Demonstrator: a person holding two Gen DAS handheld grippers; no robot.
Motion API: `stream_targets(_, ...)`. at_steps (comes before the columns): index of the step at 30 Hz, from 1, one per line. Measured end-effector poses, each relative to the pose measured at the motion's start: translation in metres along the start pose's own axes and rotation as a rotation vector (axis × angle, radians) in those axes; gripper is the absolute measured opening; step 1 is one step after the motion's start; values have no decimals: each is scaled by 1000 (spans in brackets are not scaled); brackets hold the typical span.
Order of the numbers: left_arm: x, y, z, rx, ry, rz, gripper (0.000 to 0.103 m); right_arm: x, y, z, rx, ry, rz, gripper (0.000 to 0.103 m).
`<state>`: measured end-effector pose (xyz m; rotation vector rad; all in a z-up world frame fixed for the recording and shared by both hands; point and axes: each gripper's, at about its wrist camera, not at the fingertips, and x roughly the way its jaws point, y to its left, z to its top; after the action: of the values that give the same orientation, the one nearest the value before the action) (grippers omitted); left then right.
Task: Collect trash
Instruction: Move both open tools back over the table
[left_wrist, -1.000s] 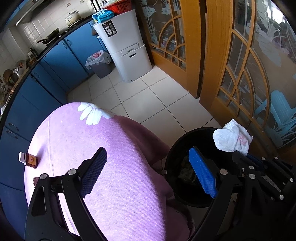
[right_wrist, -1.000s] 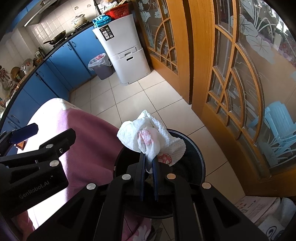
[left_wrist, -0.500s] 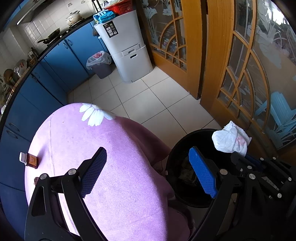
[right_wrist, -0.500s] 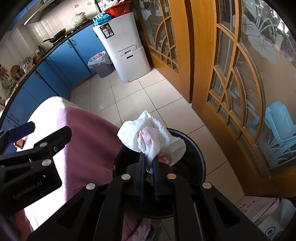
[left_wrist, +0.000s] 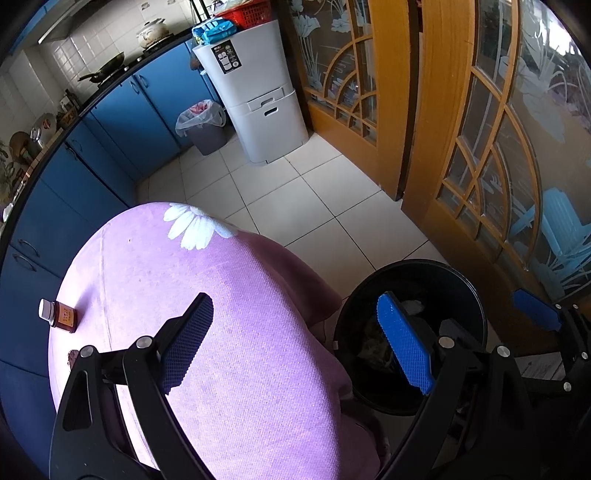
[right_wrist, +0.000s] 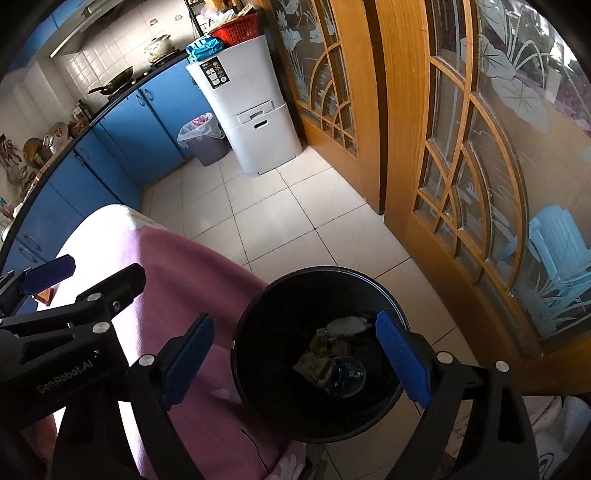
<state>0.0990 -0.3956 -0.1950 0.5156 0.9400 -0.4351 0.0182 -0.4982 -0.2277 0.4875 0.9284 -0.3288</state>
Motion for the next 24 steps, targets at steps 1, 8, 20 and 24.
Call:
stream_targets(1, 0, 0, 0, 1, 1, 0, 90, 0, 0, 0, 2, 0, 1, 87)
stream_targets(8, 0, 1, 0, -6, 0, -2, 89, 1, 1, 0, 3, 3, 0, 87)
stream_targets(20, -7, 15, -2, -41, -8, -7, 90, -6, 15, 3, -15, -2, -7, 87)
stream_targets(24, -11, 32, -6, -75, -11, -7, 90, -11, 31, 4, -44, -13, -2, 87)
